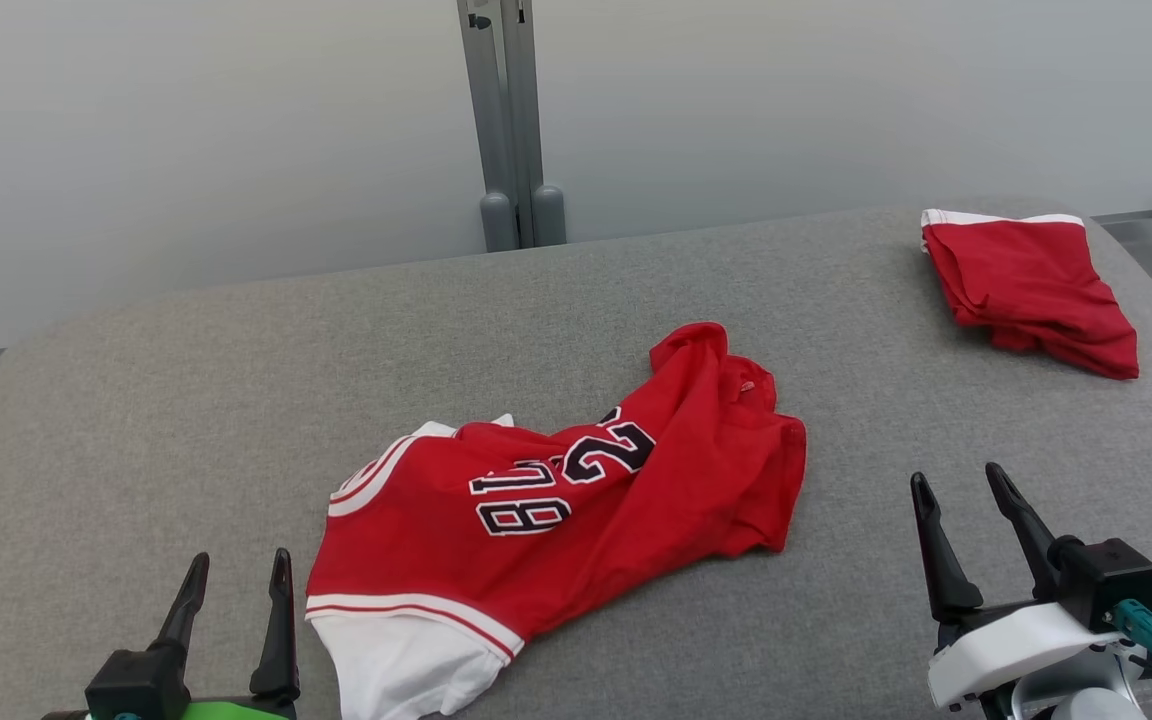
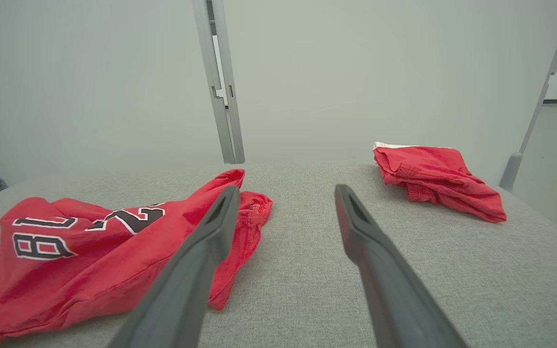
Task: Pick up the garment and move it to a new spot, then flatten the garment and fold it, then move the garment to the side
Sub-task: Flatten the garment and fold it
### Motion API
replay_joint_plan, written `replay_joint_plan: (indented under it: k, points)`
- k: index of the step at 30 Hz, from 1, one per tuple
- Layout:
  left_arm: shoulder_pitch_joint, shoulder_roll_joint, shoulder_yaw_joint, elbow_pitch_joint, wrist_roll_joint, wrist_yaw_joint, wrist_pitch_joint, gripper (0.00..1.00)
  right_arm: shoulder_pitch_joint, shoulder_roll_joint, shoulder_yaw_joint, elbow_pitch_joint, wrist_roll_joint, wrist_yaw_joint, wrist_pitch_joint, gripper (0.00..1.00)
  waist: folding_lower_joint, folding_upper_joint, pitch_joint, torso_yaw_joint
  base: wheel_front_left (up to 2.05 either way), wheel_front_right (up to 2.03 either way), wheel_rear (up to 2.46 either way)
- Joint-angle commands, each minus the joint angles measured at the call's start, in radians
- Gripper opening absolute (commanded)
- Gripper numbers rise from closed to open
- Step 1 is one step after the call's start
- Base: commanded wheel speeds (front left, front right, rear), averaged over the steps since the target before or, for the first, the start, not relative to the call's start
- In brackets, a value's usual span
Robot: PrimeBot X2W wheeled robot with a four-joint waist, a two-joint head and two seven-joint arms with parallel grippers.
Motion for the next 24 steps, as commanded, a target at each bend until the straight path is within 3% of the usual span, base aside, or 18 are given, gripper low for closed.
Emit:
replay_joint_plan:
  k: [1,24]
  points:
    - [0.016,0.007,-0.001,-0.004,-0.004,0.005,0.000,1.00,0.005,0.000,-0.001,0.001,-0.003,-0.002,-0.003,1.00,0.0000,0.0000,0.000,0.000,0.00,0.00,0.00]
    - [0.015,0.014,-0.008,-0.002,-0.007,0.011,0.000,1.00,0.006,-0.004,-0.001,0.008,0.002,-0.002,-0.002,1.00,0.0000,0.0000,-0.003,0.002,0.00,0.00,0.00]
